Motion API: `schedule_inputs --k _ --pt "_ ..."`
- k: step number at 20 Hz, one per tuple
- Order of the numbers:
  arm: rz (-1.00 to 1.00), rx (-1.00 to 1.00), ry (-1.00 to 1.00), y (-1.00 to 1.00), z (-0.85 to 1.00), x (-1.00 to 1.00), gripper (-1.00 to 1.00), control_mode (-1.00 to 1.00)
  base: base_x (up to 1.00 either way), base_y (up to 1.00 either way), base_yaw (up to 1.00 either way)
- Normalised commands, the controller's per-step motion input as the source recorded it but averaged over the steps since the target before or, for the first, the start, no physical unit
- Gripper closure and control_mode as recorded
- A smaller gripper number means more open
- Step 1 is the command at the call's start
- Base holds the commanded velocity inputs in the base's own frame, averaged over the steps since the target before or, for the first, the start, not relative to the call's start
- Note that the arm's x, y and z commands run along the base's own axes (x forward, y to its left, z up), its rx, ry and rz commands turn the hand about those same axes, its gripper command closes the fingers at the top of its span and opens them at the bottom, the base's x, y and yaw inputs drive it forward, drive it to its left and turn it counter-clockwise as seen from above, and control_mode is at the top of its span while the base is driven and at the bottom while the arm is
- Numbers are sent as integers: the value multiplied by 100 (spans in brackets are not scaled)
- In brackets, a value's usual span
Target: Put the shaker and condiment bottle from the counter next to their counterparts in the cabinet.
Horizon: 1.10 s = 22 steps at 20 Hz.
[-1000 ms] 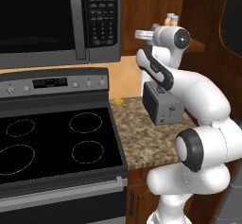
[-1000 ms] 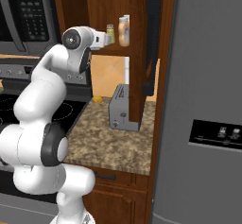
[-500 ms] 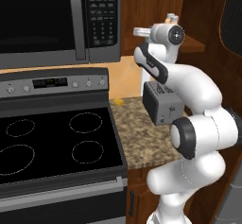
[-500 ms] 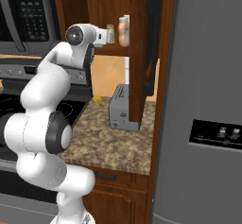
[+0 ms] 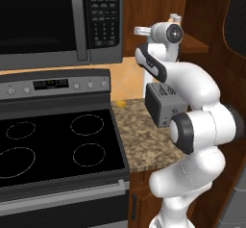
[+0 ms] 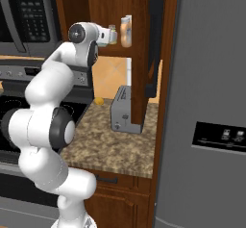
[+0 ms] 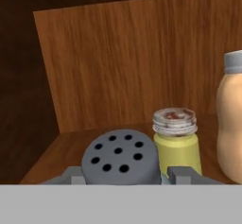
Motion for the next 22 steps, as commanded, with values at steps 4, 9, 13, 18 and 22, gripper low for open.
schedule_inputs --k 4,9,13,18,22 --pt "-2 0 0 0 -35 16 -100 -100 0 0 0" --pt "-1 0 0 0 -12 0 -100 -100 0 0 0" --pt "0 0 -2 0 0 -19 -100 -100 0 0 0" --pt "0 2 0 0 0 -57 -100 -100 0 0 0" --pt "0 5 -1 0 2 -83 -100 -100 0 0 0"
